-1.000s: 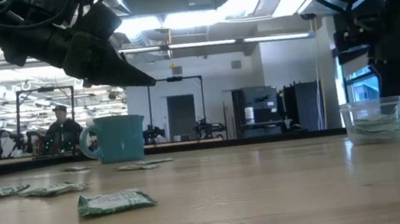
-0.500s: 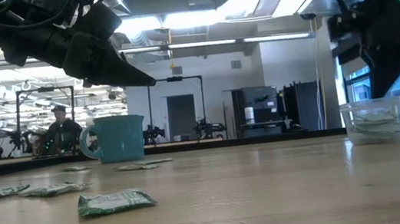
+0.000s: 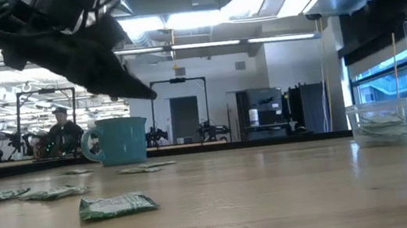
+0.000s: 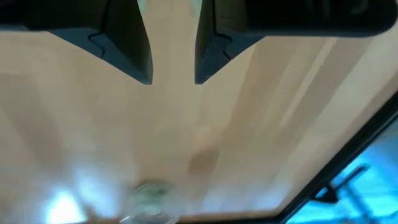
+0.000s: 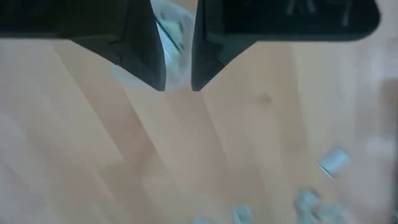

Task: Pick and place Stevia / Truvia into bins
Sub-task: Put the stevia packet into the transparent bin

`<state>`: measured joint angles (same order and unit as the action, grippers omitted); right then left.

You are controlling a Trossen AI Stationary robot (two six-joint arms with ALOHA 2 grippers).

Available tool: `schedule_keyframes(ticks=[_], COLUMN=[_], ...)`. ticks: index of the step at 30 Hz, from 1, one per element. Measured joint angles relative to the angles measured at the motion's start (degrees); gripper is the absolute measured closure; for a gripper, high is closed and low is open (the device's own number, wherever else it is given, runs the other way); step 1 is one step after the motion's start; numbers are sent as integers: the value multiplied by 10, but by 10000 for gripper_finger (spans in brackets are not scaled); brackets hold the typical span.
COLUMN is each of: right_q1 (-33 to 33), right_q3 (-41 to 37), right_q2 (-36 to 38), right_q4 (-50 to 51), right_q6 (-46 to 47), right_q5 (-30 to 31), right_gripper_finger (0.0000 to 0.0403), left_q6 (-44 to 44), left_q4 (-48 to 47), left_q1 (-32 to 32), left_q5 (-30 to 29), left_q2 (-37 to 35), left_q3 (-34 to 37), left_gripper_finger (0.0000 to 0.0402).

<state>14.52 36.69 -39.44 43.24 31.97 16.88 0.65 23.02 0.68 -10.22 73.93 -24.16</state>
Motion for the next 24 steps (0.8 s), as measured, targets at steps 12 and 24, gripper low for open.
schedule_keyframes(ticks=[12, 24], right_q1=[0, 0], right_q3=[-42, -52], right_q2=[59, 57], right_q4=[-62, -67], right_q6=[-67, -67], right_q5=[0, 0], right_gripper_finger=[321, 321], left_q6=[-63, -96], left_q4=[-7, -3], left_q1=[11, 11], left_q5=[-62, -68], left_q2=[92, 166], left_q3=[0, 0], left_gripper_finger=[288, 288])
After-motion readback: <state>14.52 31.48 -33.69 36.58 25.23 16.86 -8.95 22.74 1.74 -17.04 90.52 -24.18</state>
